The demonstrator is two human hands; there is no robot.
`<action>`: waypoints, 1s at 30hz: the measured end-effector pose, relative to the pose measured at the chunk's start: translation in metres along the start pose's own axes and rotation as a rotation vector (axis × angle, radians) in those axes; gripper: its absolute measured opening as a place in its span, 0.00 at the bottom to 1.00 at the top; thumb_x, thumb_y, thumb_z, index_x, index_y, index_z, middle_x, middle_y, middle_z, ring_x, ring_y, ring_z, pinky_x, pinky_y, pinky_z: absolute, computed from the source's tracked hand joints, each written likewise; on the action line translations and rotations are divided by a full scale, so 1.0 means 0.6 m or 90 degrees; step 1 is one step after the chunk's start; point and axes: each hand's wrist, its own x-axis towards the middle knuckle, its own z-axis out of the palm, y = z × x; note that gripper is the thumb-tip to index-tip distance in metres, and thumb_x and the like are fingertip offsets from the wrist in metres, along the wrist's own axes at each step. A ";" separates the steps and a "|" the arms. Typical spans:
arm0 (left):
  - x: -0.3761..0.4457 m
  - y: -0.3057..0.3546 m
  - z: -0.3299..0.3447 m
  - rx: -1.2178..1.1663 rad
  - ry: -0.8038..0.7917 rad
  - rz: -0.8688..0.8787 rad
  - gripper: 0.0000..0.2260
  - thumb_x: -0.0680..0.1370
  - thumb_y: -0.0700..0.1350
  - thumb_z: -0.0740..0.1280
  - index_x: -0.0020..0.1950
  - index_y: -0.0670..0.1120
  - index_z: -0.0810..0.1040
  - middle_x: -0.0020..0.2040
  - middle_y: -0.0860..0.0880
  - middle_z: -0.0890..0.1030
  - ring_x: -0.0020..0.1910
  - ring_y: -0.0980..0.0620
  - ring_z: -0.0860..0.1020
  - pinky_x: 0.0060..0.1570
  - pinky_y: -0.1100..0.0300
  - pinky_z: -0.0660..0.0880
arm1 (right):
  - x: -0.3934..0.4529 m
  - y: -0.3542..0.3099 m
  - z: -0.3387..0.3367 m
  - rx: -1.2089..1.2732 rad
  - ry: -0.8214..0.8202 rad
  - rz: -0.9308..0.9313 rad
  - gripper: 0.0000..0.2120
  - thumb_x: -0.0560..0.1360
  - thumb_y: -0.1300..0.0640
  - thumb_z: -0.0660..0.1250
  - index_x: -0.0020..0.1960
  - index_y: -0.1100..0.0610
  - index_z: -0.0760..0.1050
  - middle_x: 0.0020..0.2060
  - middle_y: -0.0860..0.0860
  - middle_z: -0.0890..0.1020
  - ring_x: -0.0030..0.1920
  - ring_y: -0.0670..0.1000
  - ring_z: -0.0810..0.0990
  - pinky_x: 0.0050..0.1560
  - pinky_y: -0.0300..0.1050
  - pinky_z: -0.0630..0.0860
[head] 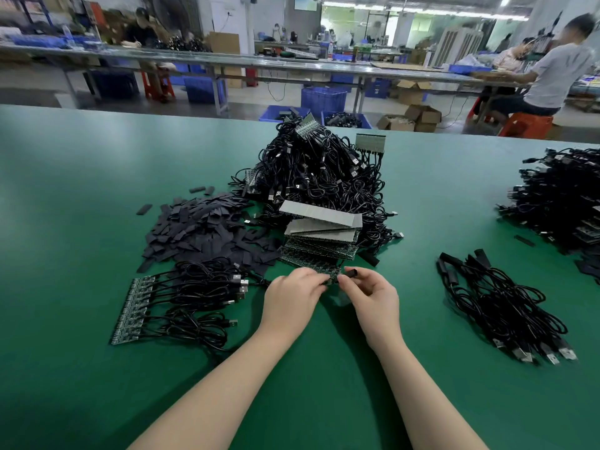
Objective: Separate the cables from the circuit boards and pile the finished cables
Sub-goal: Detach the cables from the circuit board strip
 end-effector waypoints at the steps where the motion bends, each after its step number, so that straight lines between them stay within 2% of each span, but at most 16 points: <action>1: 0.000 0.001 -0.001 -0.007 -0.005 -0.002 0.10 0.77 0.47 0.69 0.57 0.52 0.83 0.52 0.54 0.83 0.50 0.52 0.80 0.48 0.56 0.73 | 0.000 0.000 0.000 0.001 -0.002 0.001 0.05 0.73 0.59 0.76 0.45 0.50 0.83 0.38 0.46 0.86 0.39 0.42 0.83 0.42 0.33 0.76; 7: -0.003 0.002 -0.004 -0.036 -0.006 -0.001 0.08 0.77 0.47 0.69 0.56 0.52 0.83 0.51 0.56 0.83 0.50 0.54 0.81 0.48 0.56 0.76 | -0.001 -0.003 0.001 -0.002 -0.009 0.004 0.05 0.73 0.59 0.76 0.46 0.52 0.83 0.40 0.48 0.87 0.41 0.43 0.84 0.45 0.37 0.77; 12: -0.001 -0.001 -0.003 -0.042 -0.018 -0.012 0.08 0.78 0.48 0.68 0.56 0.53 0.82 0.52 0.57 0.82 0.48 0.55 0.80 0.45 0.59 0.75 | -0.001 -0.003 0.002 -0.004 -0.010 0.004 0.04 0.73 0.60 0.75 0.46 0.52 0.82 0.40 0.48 0.87 0.41 0.44 0.84 0.45 0.38 0.78; 21: 0.000 -0.007 0.001 -0.067 -0.052 -0.035 0.08 0.78 0.50 0.66 0.57 0.55 0.79 0.54 0.59 0.79 0.48 0.57 0.79 0.44 0.58 0.77 | -0.001 -0.004 0.001 0.002 -0.031 0.006 0.05 0.73 0.59 0.76 0.46 0.51 0.82 0.39 0.47 0.87 0.40 0.42 0.84 0.40 0.31 0.76; 30: 0.001 -0.009 0.002 -0.065 -0.067 -0.039 0.08 0.79 0.50 0.65 0.57 0.56 0.78 0.54 0.59 0.79 0.49 0.58 0.77 0.39 0.65 0.68 | -0.001 -0.005 0.000 0.016 -0.049 -0.001 0.05 0.74 0.61 0.75 0.46 0.53 0.81 0.38 0.49 0.87 0.41 0.45 0.85 0.42 0.34 0.78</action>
